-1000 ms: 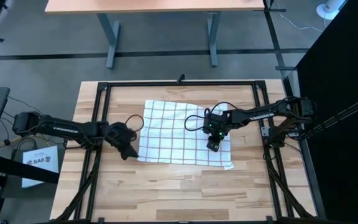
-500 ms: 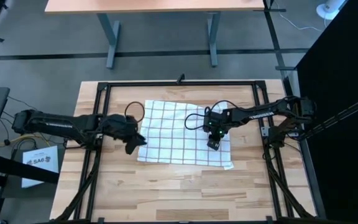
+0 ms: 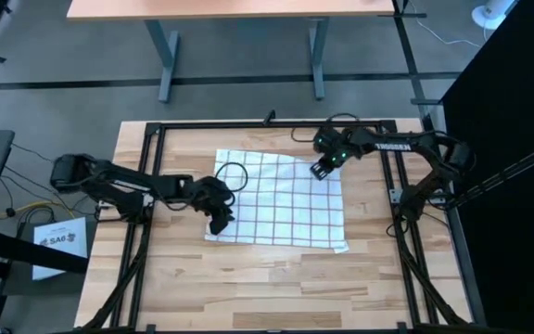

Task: Roll towel
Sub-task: Prepare the white and orange patterned towel for rolling

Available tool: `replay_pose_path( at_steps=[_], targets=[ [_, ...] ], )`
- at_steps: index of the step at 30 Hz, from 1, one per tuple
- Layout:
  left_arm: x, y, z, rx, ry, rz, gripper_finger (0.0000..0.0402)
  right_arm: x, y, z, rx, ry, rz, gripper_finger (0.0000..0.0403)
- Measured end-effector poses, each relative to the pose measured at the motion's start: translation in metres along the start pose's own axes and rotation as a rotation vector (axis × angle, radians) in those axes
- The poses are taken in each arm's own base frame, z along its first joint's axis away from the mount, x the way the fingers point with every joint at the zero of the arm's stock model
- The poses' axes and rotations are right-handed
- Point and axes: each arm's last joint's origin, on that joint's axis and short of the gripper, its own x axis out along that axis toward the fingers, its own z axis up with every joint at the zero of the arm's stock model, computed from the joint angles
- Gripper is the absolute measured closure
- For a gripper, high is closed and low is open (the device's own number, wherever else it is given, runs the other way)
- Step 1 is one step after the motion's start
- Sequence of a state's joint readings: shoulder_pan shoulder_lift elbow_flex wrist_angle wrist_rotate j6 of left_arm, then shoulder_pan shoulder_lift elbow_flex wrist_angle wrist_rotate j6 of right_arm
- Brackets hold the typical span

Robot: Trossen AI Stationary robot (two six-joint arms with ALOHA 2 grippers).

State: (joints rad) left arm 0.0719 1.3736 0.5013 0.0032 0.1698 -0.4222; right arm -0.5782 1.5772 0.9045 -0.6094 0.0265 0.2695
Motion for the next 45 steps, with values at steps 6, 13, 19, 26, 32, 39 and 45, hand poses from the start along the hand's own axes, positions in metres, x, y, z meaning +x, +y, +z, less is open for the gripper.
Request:
replay_pose_path(
  at_steps=[6,13,19,26,32,39,45],
  targets=[
    [0.012,0.003,-0.005,-0.001,0.055,-0.014,0.0278,0.012,-0.015,-0.001,0.023,-0.042,0.024,0.0337],
    [0.013,0.007,-0.014,-0.032,0.086,-0.028,0.0278,0.038,-0.026,-0.014,0.061,0.12,-0.001,0.0337],
    [0.017,0.003,-0.044,-0.122,0.118,-0.142,0.0278,0.032,-0.035,-0.01,0.097,0.091,0.001,0.0337],
    [0.017,-0.011,-0.052,-0.126,0.086,-0.221,0.0281,0.025,-0.048,-0.001,0.122,0.068,0.036,0.0337],
    [0.009,0.011,-0.039,-0.185,0.0,-0.121,0.0289,0.009,-0.011,0.009,-0.059,0.064,0.183,0.0337],
    [0.003,0.028,-0.033,-0.182,-0.027,-0.072,0.029,0.004,0.039,-0.022,-0.253,0.243,0.244,0.0337],
    [0.0,0.028,-0.029,-0.17,-0.028,-0.139,0.029,0.005,0.082,-0.048,-0.341,0.25,0.271,0.0337]
  ],
)
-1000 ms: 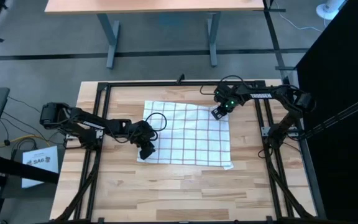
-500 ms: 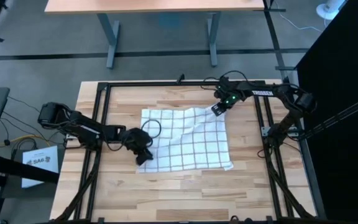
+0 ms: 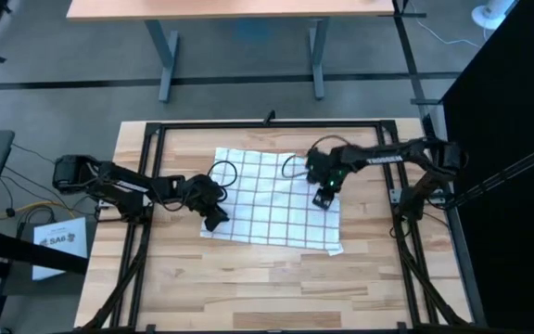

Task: Roll towel
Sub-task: Prepare the white and orange patterned towel for rolling, then roll the white checkered towel

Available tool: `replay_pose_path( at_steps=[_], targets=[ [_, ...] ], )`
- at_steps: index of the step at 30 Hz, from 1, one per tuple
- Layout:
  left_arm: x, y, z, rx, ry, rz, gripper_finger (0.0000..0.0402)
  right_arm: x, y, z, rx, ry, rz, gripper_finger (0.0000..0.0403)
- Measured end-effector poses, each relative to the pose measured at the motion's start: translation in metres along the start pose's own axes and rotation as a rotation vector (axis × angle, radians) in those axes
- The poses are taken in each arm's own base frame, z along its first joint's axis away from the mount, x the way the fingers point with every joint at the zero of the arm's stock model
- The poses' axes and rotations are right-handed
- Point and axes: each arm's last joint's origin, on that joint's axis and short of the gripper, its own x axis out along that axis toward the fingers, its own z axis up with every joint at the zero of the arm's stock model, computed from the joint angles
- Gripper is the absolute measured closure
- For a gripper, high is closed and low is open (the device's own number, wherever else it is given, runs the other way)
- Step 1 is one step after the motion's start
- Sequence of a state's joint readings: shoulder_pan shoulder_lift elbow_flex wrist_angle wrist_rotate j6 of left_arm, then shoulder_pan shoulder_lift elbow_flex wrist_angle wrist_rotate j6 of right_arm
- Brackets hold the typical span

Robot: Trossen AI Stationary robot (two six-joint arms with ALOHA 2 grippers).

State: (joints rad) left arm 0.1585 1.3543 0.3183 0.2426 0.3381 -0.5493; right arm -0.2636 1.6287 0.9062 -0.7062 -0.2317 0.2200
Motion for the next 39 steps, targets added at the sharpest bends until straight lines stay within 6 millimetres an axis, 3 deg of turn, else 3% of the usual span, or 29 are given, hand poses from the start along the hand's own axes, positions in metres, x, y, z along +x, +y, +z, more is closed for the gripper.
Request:
replay_pose_path(
  at_steps=[6,12,17,20,24,28,33,39],
  targets=[
    [-0.008,-0.033,0.01,0.205,0.206,-0.113,0.0289,0.004,0.069,-0.015,-0.267,-0.081,0.079,0.0336],
    [-0.026,-0.082,0.012,0.626,0.459,0.165,0.0292,0.005,0.124,-0.048,-0.268,-0.048,0.134,0.0314],
    [-0.028,-0.089,0.011,0.709,0.441,0.294,0.0282,0.011,0.15,-0.076,-0.238,-0.02,0.102,0.0275],
    [-0.027,-0.089,0.01,0.703,0.434,0.316,0.0275,0.013,0.156,-0.084,-0.293,-0.078,0.027,0.025],
    [-0.024,-0.093,0.016,0.688,0.355,0.296,0.0275,0.012,0.158,-0.079,-0.46,-0.166,-0.018,0.0236],
    [-0.028,-0.097,0.021,0.658,0.36,0.301,0.0274,0.011,0.147,-0.071,-0.423,-0.155,-0.061,0.0236],
    [-0.023,-0.095,0.001,0.6,0.477,0.344,0.0259,0.015,0.14,-0.077,-0.449,-0.084,-0.1,0.0226],
    [-0.002,-0.104,-0.02,0.612,0.533,0.362,0.0246,0.015,0.143,-0.079,-0.404,-0.081,-0.083,0.0213]
  ],
)
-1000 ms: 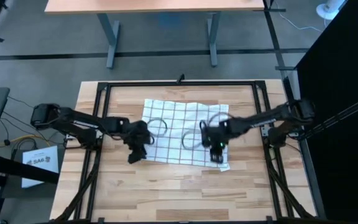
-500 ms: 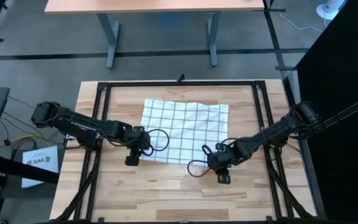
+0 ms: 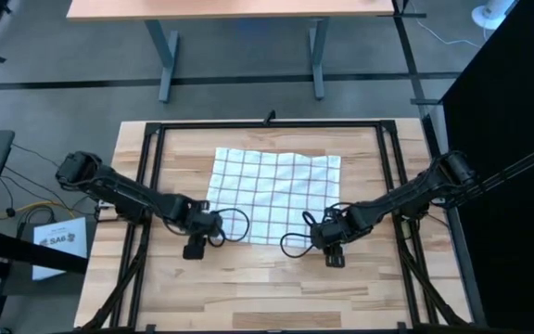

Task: Roll towel
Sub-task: Roll the white checkered towel

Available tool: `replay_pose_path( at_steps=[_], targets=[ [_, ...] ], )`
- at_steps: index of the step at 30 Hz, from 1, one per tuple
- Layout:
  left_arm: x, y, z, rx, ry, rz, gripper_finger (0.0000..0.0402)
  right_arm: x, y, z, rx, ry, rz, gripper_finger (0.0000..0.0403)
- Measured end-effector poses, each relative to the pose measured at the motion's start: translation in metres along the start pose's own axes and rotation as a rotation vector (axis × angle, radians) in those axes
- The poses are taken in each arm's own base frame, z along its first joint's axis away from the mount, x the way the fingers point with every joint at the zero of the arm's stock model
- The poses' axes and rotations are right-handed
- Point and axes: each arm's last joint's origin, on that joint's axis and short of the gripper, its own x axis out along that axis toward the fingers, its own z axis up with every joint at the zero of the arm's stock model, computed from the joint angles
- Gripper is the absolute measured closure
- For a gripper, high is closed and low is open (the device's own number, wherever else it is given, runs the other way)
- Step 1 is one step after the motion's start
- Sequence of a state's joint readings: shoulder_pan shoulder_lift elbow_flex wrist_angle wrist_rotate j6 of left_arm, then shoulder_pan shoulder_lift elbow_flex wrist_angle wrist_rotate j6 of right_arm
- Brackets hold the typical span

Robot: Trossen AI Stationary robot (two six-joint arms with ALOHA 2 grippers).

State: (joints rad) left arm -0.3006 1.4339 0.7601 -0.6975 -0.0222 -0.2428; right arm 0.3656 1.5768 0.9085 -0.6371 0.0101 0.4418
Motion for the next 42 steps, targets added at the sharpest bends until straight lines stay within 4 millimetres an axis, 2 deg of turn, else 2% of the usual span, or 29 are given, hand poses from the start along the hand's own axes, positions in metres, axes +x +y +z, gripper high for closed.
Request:
replay_pose_path(
  at_steps=[8,16,21,27,32,35,39,42],
  targets=[
    [0.011,-0.003,0.004,0.022,-0.018,0.089,0.0244,0.001,-0.003,-0.001,0.012,0.021,-0.012,0.0214],
    [0.023,-0.004,0.006,0.048,0.015,0.11,0.0244,0.021,-0.002,-0.014,0.066,0.052,-0.007,0.0215],
    [0.026,-0.004,0.008,0.051,0.01,0.11,0.0244,0.023,-0.002,-0.012,0.101,0.028,-0.005,0.0217],
    [0.031,-0.004,0.009,0.059,0.021,0.126,0.0244,0.034,-0.001,-0.012,0.084,0.05,-0.011,0.0218],
    [0.032,-0.004,0.01,0.042,0.012,0.141,0.0263,0.037,-0.002,-0.013,0.074,0.064,-0.028,0.0225],
    [0.032,-0.004,0.011,0.035,0.005,0.143,0.0301,0.037,-0.002,-0.014,0.075,0.071,-0.032,0.025],
    [0.035,-0.006,0.008,0.026,-0.004,0.16,0.0378,0.038,-0.002,-0.016,0.064,0.081,-0.046,0.0314],
    [0.038,-0.008,0.004,-0.016,-0.002,0.169,0.0395,0.038,0.002,-0.018,0.068,0.086,-0.034,0.0377]
  ],
)
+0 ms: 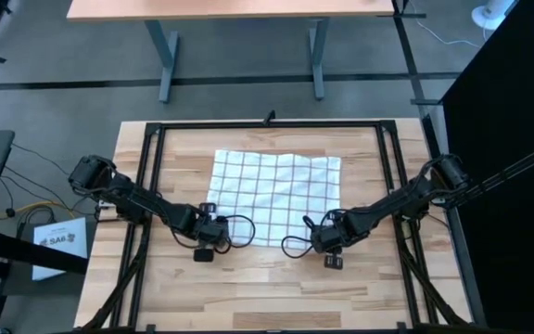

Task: Roll towel
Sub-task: Roll the white checkered towel

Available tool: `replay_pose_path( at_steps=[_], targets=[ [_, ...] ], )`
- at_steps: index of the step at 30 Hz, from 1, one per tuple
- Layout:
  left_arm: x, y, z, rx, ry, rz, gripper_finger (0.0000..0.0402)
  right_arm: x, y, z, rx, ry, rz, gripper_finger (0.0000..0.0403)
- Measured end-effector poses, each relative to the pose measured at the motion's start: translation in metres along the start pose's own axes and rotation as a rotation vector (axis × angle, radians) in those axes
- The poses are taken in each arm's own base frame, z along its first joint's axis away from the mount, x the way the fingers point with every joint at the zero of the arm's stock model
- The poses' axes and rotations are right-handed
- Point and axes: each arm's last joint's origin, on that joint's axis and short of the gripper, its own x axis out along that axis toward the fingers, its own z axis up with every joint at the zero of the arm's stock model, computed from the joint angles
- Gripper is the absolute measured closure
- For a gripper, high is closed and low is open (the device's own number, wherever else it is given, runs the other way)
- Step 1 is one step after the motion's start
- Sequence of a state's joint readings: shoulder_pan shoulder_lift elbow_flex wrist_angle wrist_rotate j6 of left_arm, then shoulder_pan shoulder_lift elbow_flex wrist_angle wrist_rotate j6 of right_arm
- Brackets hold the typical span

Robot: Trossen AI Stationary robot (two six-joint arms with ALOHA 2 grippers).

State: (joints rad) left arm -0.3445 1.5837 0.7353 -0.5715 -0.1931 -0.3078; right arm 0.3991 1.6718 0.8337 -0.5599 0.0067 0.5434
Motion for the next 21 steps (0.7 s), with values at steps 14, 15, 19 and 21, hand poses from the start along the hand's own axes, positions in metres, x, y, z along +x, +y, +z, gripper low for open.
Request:
replay_pose_path(
  at_steps=[14,15,19,21],
  targets=[
    [-0.025,-0.022,-0.01,-0.149,-0.061,-0.132,0.0401,-0.002,0.036,-0.017,0.063,-0.008,0.108,0.0402],
    [-0.025,-0.022,-0.01,-0.149,-0.054,-0.145,0.0401,-0.002,0.037,-0.017,0.07,-0.01,0.122,0.0402],
    [-0.025,-0.022,-0.009,-0.153,-0.036,-0.186,0.0401,-0.005,0.039,-0.017,0.104,-0.017,0.152,0.0402],
    [-0.025,-0.021,-0.009,-0.154,-0.032,-0.2,0.0401,-0.008,0.039,-0.018,0.108,-0.012,0.167,0.0402]
  ],
)
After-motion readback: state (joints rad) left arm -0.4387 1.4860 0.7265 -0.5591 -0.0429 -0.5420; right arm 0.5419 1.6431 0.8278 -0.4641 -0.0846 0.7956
